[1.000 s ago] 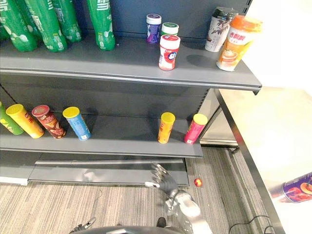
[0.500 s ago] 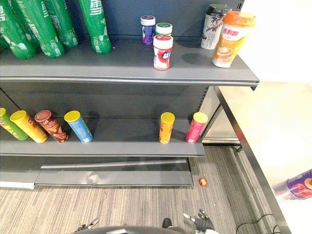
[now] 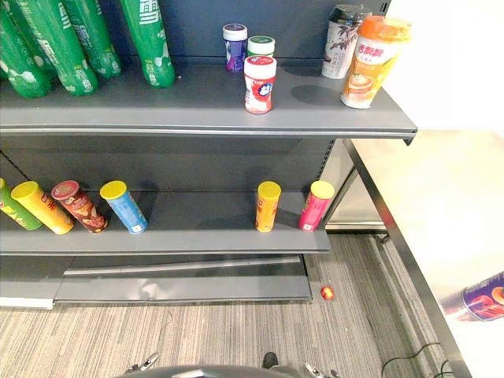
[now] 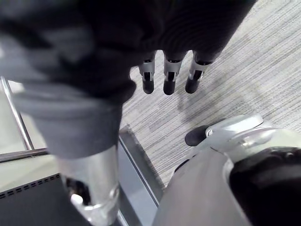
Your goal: Put the gum and the chips on the shelf.
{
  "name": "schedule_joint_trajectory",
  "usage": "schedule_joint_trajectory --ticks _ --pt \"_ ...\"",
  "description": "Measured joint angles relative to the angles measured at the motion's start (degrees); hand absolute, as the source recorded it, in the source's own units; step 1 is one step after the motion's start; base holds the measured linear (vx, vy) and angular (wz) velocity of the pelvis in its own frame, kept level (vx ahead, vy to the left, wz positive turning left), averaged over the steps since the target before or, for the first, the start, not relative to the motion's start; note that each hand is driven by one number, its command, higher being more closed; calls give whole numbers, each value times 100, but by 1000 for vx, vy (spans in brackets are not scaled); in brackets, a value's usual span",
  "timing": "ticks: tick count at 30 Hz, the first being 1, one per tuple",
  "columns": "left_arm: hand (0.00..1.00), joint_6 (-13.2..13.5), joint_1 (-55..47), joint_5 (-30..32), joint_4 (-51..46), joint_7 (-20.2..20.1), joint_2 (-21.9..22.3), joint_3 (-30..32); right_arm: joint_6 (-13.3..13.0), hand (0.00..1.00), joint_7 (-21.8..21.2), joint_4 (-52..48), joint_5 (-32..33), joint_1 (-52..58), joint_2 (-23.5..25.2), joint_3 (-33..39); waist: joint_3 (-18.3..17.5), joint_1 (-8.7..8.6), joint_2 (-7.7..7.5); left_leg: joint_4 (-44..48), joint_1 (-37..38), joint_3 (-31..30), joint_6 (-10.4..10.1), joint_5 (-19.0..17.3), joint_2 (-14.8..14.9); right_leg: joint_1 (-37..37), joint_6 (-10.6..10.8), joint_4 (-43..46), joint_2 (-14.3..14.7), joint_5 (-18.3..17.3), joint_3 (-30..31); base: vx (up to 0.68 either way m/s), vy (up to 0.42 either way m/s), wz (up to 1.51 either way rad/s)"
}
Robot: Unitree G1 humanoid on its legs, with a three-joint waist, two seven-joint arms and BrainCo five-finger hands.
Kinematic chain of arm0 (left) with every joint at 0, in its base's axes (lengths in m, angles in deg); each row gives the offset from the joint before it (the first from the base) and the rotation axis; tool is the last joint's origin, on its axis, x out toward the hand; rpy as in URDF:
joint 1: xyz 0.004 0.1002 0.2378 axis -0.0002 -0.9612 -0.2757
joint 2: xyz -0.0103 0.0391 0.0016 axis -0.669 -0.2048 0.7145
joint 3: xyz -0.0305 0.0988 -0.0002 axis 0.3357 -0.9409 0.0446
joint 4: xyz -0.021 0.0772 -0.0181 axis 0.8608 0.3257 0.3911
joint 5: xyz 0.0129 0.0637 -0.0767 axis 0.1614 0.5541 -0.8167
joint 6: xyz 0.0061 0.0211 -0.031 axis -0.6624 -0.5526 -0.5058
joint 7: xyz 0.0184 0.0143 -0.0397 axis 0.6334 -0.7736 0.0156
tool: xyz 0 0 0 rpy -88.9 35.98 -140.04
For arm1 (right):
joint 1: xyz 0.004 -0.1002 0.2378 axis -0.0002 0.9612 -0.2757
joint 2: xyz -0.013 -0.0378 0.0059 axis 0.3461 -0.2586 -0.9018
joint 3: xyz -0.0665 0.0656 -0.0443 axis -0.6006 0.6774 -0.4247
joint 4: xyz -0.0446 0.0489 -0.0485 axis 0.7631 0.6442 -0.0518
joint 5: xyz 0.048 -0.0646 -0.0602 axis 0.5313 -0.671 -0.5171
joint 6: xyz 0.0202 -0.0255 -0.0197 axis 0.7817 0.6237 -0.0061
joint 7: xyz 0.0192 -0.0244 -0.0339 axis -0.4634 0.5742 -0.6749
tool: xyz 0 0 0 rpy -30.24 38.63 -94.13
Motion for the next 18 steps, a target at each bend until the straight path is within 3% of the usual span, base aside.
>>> schedule_joint_trajectory --ticks 13,15,16,18 --pt "0 15 10 -61 32 2 -8 -27 -9 0 69 81 -226 -131 -20 26 129 -100 -4 7 166 58 -10 -67 12 127 20 39 10 -60 38 0 1 -1" --pt "0 18 29 -89 22 -4 -30 -109 -10 0 105 83 -225 -180 -19 54 216 -122 -19 269 115 116 4 -207 36 -24 30 437 -12 -248 107 1 18 -13" --pt "0 27 69 -187 21 -9 -58 -193 -12 0 108 82 -223 -206 -19 88 326 -124 -55 748 -97 121 27 -457 71 -189 53 806 -63 -431 135 -41 14 -6" --pt "0 38 189 -291 14 -8 -56 -300 -13 0 113 82 -205 -208 -35 247 451 -129 14 1663 -540 110 98 -907 159 -478 94 1355 -114 -691 157 -70 33 -4"
